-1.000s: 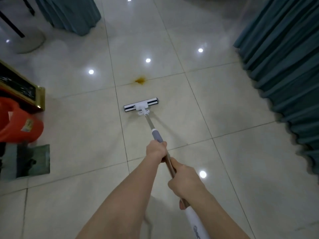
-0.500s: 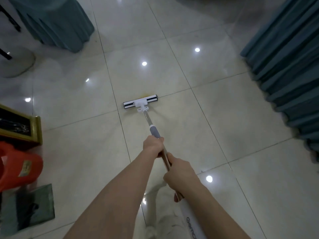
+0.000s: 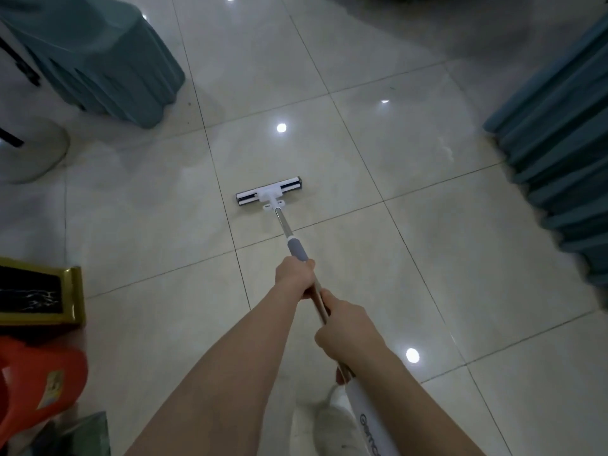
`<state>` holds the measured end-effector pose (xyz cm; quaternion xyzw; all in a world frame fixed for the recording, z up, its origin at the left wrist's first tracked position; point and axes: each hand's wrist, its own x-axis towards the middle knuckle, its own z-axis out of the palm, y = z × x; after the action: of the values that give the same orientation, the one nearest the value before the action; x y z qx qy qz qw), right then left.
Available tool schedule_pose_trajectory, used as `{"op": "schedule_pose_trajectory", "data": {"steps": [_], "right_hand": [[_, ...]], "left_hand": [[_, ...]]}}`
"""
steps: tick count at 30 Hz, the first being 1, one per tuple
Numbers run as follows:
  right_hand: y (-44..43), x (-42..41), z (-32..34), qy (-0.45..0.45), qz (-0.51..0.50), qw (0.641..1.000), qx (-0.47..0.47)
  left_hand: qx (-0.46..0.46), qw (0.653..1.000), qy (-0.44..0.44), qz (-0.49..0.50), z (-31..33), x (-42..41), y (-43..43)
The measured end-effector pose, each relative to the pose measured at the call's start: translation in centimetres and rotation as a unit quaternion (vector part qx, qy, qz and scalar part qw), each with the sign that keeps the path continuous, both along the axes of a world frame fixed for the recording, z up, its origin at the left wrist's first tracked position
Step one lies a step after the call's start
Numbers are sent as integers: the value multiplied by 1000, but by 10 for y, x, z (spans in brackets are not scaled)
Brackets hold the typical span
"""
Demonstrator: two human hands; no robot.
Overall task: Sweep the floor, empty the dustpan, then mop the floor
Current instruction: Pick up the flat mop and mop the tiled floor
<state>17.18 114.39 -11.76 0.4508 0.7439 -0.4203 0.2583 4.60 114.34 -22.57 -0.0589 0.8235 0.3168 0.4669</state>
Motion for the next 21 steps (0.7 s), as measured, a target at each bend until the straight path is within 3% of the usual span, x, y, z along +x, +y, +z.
{"op": "schedule_pose_trajectory", "data": {"steps": [10,21], "right_hand": [[-6,-112,11,12,-36,999,-12],[-87,-38,27,10,-72,997,-24]], "left_hand": [[-4,998,-2,-55,6,-112,2],[32,998,-45,-31,14,-35,-72]]}}
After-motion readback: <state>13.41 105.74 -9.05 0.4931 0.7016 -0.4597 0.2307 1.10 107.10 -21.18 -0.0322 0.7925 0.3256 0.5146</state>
